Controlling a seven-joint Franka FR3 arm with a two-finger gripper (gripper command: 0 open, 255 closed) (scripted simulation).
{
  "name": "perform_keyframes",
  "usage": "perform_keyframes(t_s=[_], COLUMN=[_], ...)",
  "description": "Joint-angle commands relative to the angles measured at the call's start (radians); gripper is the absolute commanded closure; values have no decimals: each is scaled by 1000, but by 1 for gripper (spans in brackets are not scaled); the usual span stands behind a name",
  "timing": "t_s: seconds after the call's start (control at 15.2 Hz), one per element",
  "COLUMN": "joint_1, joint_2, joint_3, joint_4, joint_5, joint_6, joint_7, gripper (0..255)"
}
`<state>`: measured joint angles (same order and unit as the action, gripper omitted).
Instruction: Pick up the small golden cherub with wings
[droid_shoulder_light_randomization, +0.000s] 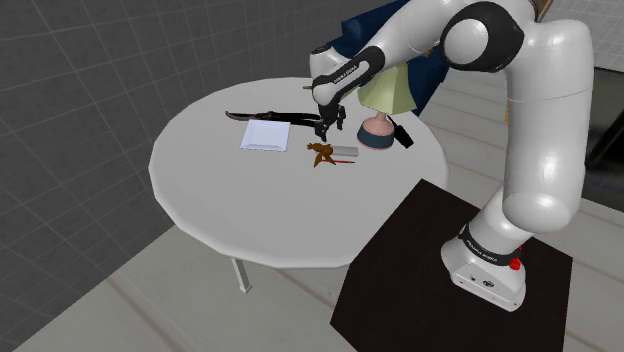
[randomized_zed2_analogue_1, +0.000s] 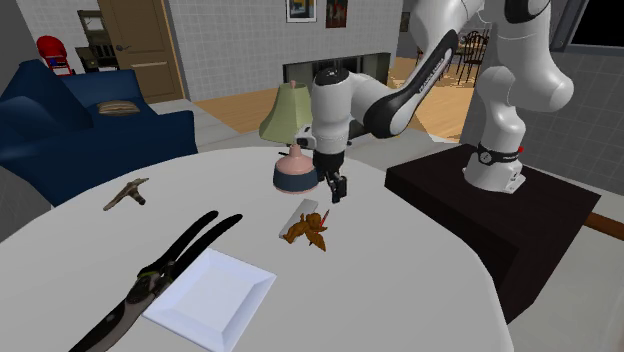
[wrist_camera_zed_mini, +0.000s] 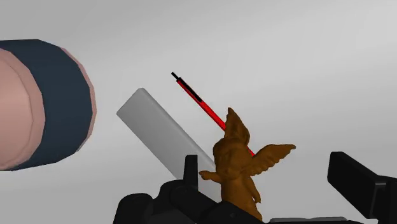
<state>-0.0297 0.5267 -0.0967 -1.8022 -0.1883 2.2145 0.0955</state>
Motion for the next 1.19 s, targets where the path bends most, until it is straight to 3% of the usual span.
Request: perform_keyframes(t_s=[0.0, 0.46, 1.12], joint_1=[-3, -17, -20], joint_2=[84, 407, 504], joint_3=[-1, -1, -1], joint_4=[84, 479, 538], joint_5=[-1, 5, 6], joint_6=[-2, -82, -46], joint_7=[-2, -21, -12], gripper=[0, 0, 0])
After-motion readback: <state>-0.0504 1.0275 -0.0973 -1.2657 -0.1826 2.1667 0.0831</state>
